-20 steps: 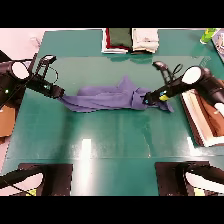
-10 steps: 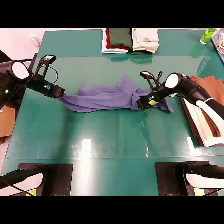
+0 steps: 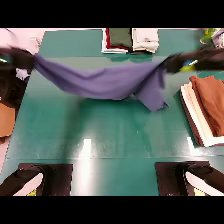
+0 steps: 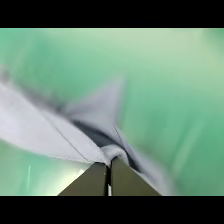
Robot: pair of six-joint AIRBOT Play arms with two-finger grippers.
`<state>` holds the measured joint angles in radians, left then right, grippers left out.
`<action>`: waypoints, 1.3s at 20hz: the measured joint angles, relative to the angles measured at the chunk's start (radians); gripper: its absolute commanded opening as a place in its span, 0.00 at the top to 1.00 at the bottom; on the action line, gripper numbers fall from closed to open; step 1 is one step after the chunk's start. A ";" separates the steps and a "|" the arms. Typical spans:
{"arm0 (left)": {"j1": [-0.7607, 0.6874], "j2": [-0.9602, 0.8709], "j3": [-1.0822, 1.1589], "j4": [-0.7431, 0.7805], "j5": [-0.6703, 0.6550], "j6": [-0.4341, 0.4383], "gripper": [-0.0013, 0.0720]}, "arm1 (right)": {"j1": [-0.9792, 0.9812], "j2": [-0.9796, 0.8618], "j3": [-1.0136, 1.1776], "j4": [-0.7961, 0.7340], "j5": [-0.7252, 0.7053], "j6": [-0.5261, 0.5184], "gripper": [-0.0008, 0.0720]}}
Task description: Fold the shirts.
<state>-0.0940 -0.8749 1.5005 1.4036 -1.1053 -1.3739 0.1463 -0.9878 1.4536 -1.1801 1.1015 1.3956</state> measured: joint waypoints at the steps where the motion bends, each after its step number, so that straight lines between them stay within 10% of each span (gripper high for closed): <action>1: 0.000 0.045 0.049 -0.001 0.010 -0.008 0.95 | -0.020 0.038 0.052 0.000 0.001 0.007 0.97; 12: 0.000 0.196 0.317 -0.007 0.127 -0.054 0.95 | -0.261 0.073 0.562 0.011 0.105 0.065 0.97; 26: 0.000 -0.732 0.322 0.008 -0.115 -0.058 0.95 | -0.071 -0.486 0.238 -0.129 0.056 0.121 0.97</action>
<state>-0.0940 -1.6066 1.8221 1.4117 -1.2201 -1.4322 0.0750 -1.4734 1.6913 -1.3094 1.1580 1.5169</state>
